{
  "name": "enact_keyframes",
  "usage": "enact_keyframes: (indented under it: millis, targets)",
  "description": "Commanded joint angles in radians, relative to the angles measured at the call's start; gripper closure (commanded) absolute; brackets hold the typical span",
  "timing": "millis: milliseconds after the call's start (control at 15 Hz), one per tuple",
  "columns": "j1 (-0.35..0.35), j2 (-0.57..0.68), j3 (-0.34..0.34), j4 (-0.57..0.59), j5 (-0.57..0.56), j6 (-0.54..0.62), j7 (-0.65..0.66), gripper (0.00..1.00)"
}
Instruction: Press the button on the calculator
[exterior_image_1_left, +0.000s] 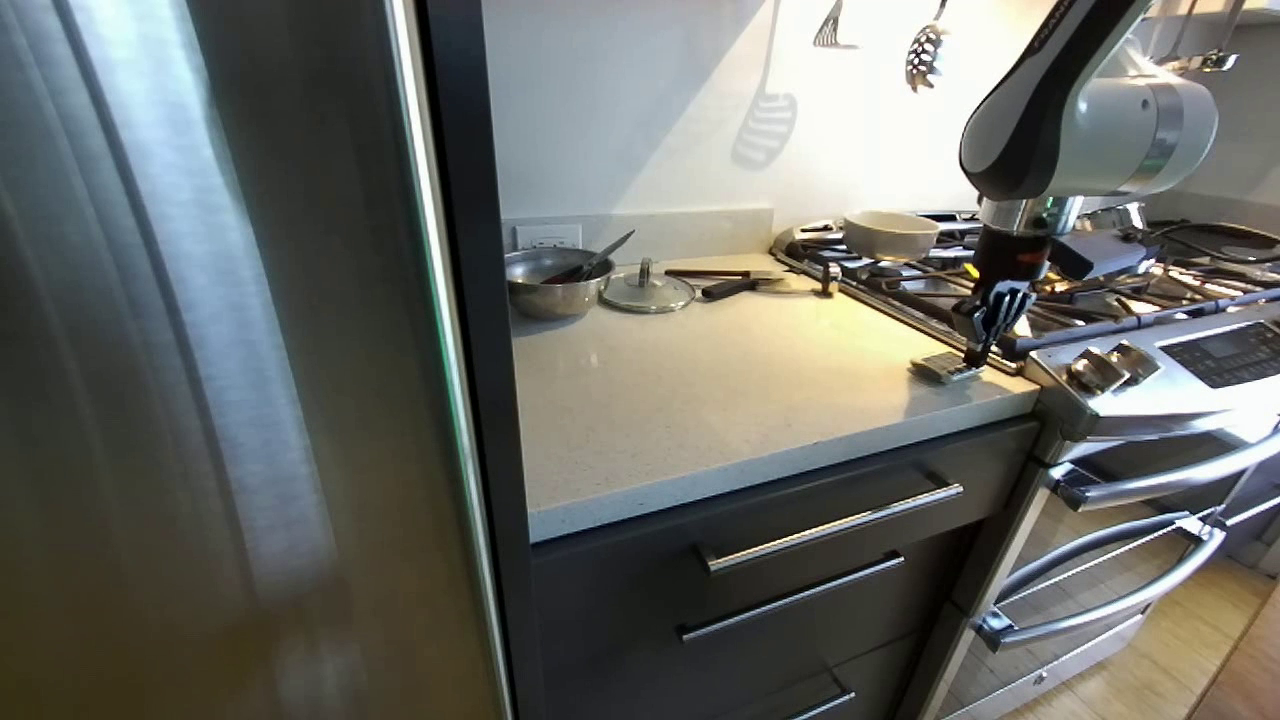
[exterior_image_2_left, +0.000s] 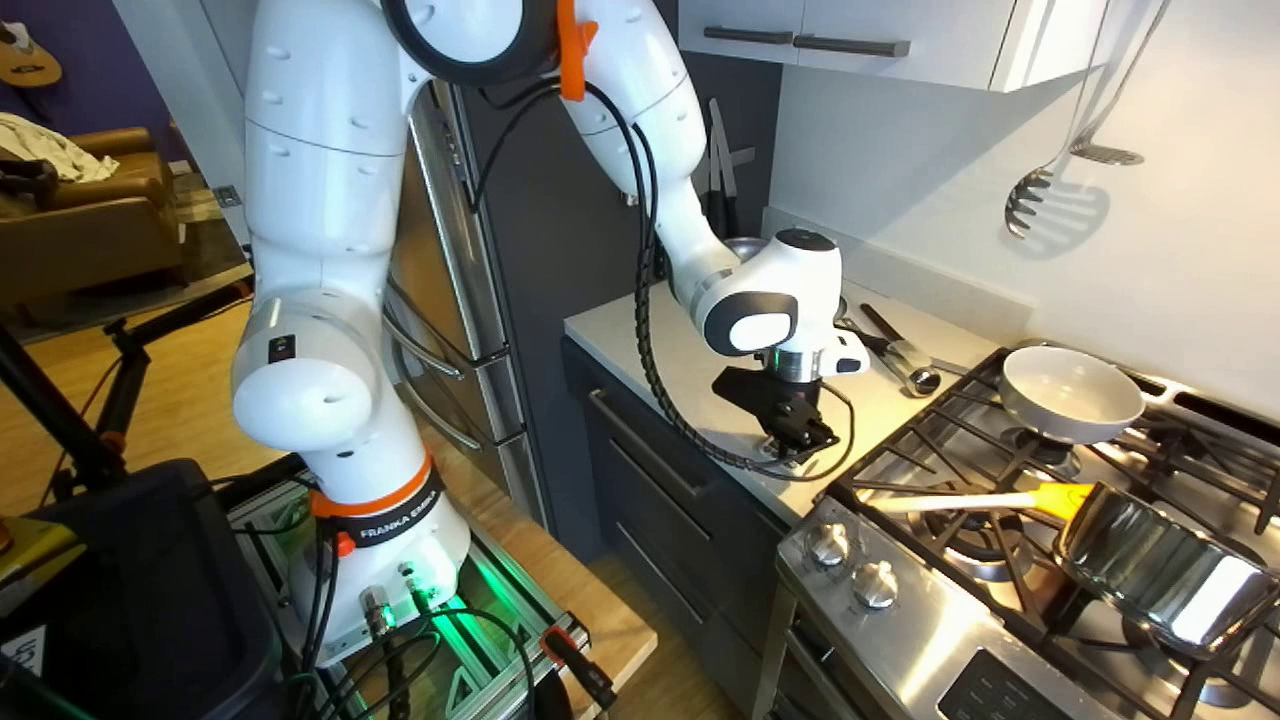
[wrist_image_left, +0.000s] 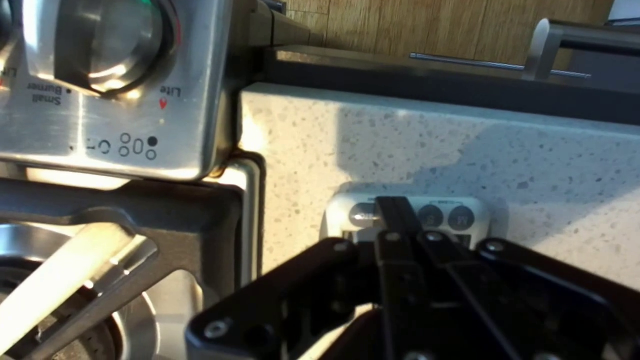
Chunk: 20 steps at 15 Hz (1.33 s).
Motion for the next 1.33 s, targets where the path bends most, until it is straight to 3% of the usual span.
enact_keyframes:
  millis: [0, 467, 1000, 1067, 1133, 1267]
  targets:
    - [-0.044, 0.030, 0.039, 0.012, 0.033, 0.030, -0.041, 1.00]
    - [-0.070, 0.049, 0.065, 0.027, 0.037, 0.033, -0.049, 1.00]
    - [-0.063, -0.018, 0.049, 0.006, 0.014, 0.040, -0.049, 1.00]
    - [-0.063, -0.026, 0.050, 0.004, 0.014, 0.039, -0.053, 0.92]
    - [-0.063, -0.031, 0.049, 0.004, 0.013, 0.039, -0.057, 0.73]
    - [-0.063, -0.039, 0.051, 0.004, 0.018, 0.040, -0.070, 0.60]
